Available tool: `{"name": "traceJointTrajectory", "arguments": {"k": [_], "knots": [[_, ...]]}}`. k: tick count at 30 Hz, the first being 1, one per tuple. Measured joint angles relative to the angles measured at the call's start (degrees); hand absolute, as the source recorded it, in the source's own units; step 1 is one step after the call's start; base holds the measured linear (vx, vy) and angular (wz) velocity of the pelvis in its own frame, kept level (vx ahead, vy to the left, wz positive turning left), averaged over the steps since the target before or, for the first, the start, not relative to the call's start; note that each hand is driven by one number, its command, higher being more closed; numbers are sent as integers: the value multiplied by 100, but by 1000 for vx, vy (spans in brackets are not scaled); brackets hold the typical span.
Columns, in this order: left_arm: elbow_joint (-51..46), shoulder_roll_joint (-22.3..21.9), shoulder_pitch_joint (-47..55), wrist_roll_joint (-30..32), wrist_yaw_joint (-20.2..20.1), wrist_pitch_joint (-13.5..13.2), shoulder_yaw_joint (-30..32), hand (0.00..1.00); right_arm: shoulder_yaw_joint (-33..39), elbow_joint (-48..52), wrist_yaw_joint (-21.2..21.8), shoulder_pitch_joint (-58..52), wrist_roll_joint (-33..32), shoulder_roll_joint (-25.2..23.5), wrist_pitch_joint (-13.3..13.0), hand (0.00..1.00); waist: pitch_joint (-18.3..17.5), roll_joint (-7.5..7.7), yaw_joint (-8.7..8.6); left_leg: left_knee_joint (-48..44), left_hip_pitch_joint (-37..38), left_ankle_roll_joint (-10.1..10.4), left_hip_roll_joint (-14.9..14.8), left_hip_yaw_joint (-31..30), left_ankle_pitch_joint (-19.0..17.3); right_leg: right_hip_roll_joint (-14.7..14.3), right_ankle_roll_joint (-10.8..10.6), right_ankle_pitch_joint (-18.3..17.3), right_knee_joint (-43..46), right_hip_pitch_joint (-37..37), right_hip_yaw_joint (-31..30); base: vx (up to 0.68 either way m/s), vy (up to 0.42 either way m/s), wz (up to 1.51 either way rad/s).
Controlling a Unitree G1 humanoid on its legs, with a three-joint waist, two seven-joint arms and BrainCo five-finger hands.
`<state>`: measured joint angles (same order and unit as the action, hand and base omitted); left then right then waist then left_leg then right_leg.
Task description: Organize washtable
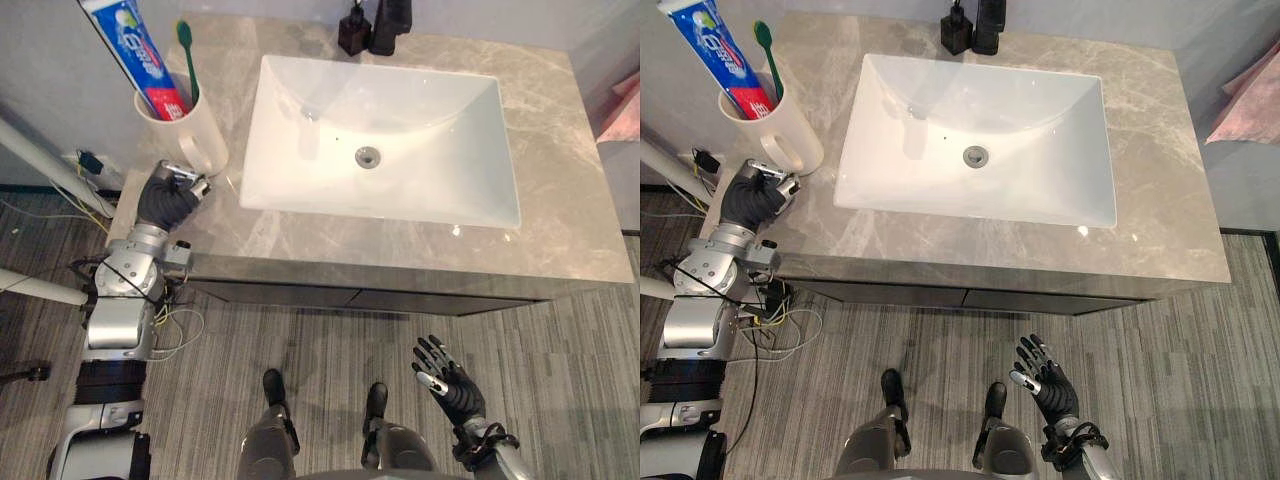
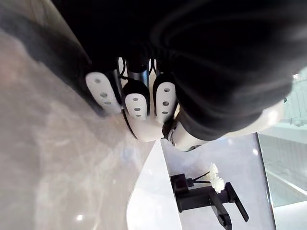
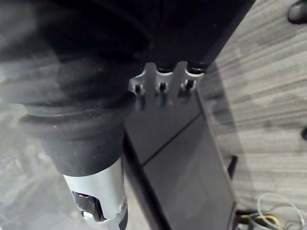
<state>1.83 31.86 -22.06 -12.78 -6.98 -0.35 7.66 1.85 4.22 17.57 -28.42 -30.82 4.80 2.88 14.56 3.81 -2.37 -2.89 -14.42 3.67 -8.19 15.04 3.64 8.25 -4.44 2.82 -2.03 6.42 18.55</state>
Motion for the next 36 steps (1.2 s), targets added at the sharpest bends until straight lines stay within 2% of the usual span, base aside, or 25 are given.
{"name": "traceJointTrajectory", "arguments": {"k": [15, 28, 36], "knots": [[265, 41, -869, -19, 210, -73, -400, 100, -20, 187, -7, 152, -4, 9, -27, 0, 222, 76, -20, -321, -343, -62, -33, -12, -76, 10, 18, 93, 3, 211, 11, -23, 9, -1], [763, 259, -1536, -463, 346, -73, -660, 100, -69, 174, -18, 160, -7, 18, -26, 0, 311, 120, -68, -424, -454, -64, -81, 6, -111, -15, 39, 146, -6, 296, -2, -13, 1, -1], [965, 339, -1764, -516, 350, -70, -737, 100, -136, 169, -30, 160, -8, 36, -26, 0, 322, 125, -96, -425, -478, -64, -81, 5, -110, -17, 37, 149, -17, 313, 1, 0, 0, 0]]}}
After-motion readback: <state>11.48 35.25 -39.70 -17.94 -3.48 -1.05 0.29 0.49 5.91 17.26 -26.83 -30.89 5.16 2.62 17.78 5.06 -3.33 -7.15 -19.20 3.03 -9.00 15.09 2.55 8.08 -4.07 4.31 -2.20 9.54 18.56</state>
